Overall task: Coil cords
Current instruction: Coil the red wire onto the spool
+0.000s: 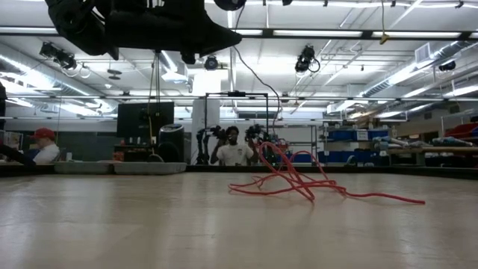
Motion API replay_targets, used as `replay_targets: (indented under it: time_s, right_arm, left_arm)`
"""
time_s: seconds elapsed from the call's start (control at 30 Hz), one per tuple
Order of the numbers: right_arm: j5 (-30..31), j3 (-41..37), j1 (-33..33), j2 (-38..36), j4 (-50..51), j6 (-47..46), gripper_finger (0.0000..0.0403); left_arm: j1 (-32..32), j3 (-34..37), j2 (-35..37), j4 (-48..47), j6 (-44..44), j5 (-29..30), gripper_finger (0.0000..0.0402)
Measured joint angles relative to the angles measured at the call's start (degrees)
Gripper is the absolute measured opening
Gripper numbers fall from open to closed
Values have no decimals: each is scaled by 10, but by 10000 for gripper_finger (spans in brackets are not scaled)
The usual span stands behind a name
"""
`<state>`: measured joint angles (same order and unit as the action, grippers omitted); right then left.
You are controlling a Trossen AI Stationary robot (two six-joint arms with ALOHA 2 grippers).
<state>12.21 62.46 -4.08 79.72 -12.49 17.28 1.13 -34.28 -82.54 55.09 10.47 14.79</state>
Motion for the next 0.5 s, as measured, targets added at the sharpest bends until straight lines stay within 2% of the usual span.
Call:
replay_targets:
  time_s: [0.17,0.37,0.5]
  right_arm:
    - [0,0,0,-2,-1,4,0]
    - [6,0,0,-3,12,5,0]
    - [17,0,0,-16,56,6,0]
  left_arm:
    - [0,0,0,-11,9,7,10]
    - [0,0,0,-28,13,27,3]
    - [0,0,3,-41,29,39,2]
